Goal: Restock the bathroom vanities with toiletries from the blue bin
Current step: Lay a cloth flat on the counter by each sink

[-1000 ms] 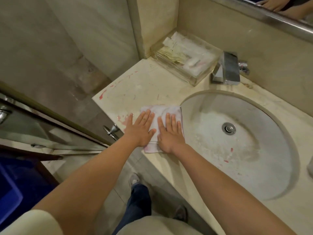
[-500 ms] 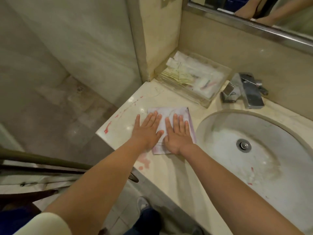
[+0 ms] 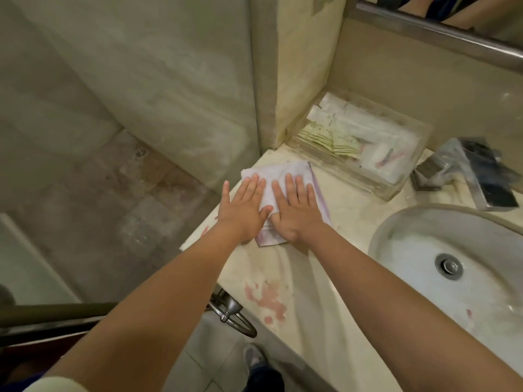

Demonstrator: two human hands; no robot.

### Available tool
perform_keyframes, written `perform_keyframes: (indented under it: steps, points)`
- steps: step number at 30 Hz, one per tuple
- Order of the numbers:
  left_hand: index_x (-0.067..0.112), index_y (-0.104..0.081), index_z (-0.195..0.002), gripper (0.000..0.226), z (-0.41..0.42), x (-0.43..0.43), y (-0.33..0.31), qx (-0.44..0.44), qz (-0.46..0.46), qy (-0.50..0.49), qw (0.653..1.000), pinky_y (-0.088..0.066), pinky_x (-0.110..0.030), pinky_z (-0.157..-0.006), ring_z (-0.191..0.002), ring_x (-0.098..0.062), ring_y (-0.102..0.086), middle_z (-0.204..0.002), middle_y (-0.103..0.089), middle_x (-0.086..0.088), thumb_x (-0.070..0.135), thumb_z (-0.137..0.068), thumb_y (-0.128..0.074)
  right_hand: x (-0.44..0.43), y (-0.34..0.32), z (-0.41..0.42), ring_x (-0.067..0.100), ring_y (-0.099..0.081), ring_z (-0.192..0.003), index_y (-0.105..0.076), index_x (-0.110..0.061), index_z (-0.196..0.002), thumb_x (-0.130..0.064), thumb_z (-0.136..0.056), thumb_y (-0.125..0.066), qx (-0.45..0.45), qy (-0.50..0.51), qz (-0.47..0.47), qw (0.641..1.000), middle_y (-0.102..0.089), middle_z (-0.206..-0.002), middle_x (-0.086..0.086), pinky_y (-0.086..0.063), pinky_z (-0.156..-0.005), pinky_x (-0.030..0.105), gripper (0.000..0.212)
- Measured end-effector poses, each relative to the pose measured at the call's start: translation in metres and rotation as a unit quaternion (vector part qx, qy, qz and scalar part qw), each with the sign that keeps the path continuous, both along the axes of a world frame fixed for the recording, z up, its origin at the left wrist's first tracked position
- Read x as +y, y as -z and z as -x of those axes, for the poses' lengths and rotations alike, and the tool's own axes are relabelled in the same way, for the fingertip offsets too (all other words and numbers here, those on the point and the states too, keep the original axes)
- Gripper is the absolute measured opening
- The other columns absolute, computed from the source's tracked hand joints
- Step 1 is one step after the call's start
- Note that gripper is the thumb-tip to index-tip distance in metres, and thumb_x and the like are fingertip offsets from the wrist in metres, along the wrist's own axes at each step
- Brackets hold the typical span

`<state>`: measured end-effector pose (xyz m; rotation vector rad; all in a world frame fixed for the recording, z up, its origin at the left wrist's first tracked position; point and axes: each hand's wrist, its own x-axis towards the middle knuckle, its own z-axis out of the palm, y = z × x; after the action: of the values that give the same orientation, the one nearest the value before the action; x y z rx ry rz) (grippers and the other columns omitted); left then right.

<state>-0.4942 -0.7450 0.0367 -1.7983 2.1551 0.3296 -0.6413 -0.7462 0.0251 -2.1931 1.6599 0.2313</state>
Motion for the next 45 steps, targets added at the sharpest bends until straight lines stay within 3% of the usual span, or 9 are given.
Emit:
perform_keyframes:
  steps: [9,22,45]
  points:
    - [0.016,0.019,-0.151,0.062,-0.007,-0.017,0.004,-0.021,0.033,0.005,0.999,0.013,-0.044,-0.119,-0.147,-0.015,0.019,-0.16,0.021,0.0,0.046,-0.101,-0.004,-0.028,-0.001,-0.011,0.026,0.032,-0.144,0.015,-0.024,-0.154,-0.049,-0.1,-0.018,0.001,-0.01,0.0,1.0,0.03,-0.158,0.007,0.021,-0.117,0.043,0.068]
    - [0.012,0.02,-0.15,0.063,-0.021,0.021,0.002,-0.043,0.027,-0.001,0.999,0.012,-0.045,-0.118,-0.147,-0.019,0.02,-0.16,0.023,-0.005,0.045,-0.101,-0.003,0.004,-0.003,-0.023,0.026,0.027,-0.146,0.013,-0.024,-0.154,-0.048,-0.1,-0.022,-0.006,-0.031,0.015,0.999,0.025,-0.16,0.008,0.017,-0.118,0.044,0.069]
    - [0.013,0.019,-0.15,0.064,-0.029,0.15,-0.01,-0.039,-0.022,-0.204,0.978,0.012,-0.046,-0.119,-0.147,-0.02,0.022,-0.159,0.024,-0.005,0.047,-0.101,-0.005,0.08,-0.014,-0.056,0.024,0.03,-0.145,0.015,-0.028,-0.154,-0.052,-0.1,-0.024,0.018,-0.218,-0.029,0.975,0.028,-0.159,0.006,0.02,-0.117,0.042,0.07]
